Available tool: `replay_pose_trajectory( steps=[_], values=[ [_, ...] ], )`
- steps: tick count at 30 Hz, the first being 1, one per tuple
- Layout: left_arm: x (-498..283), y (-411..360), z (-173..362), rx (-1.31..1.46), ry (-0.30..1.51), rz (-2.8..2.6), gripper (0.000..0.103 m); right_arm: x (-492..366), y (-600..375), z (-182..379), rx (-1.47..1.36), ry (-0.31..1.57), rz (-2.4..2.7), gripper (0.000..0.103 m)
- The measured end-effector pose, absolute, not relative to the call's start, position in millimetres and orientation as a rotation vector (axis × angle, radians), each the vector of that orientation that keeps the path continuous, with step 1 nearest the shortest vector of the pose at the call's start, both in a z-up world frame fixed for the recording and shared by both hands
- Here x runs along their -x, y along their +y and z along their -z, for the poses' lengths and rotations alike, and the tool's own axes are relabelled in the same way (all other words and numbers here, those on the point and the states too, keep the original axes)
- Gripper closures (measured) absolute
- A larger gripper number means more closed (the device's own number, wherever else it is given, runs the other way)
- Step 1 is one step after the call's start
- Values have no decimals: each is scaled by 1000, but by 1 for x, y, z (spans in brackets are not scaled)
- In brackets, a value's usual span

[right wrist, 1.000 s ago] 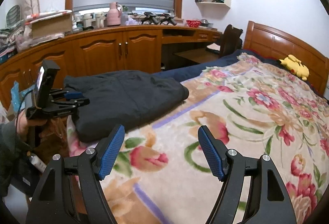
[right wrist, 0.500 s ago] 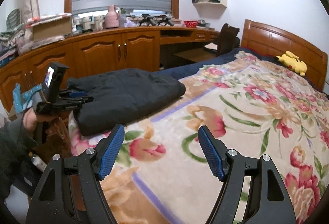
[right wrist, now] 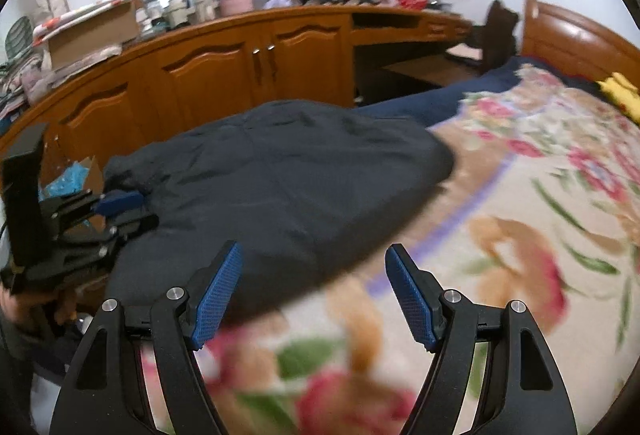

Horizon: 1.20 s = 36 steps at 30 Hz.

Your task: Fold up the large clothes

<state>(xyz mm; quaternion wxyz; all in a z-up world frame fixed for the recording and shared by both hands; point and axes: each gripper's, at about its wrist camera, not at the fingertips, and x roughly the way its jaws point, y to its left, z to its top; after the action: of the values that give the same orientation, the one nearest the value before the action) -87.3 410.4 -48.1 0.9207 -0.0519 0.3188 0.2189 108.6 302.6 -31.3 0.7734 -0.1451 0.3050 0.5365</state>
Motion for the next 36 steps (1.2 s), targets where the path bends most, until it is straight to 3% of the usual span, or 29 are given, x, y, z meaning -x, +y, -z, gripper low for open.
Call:
replay_pose_trajectory(
  steps=[8, 15, 23, 36],
  values=[
    [86, 406, 49, 69, 662, -476, 62, -122, 352, 77, 330, 868, -1178, 26],
    [101, 390, 28, 43, 628, -486, 62, -106, 304, 50, 328, 759, -1125, 25],
    [114, 361, 1, 56, 588, -459, 51, -88, 216, 11, 330, 635, -1045, 25],
    [99, 280, -28, 37, 523, -344, 47, -65, 91, -19, 274, 539, -911, 25]
  ],
)
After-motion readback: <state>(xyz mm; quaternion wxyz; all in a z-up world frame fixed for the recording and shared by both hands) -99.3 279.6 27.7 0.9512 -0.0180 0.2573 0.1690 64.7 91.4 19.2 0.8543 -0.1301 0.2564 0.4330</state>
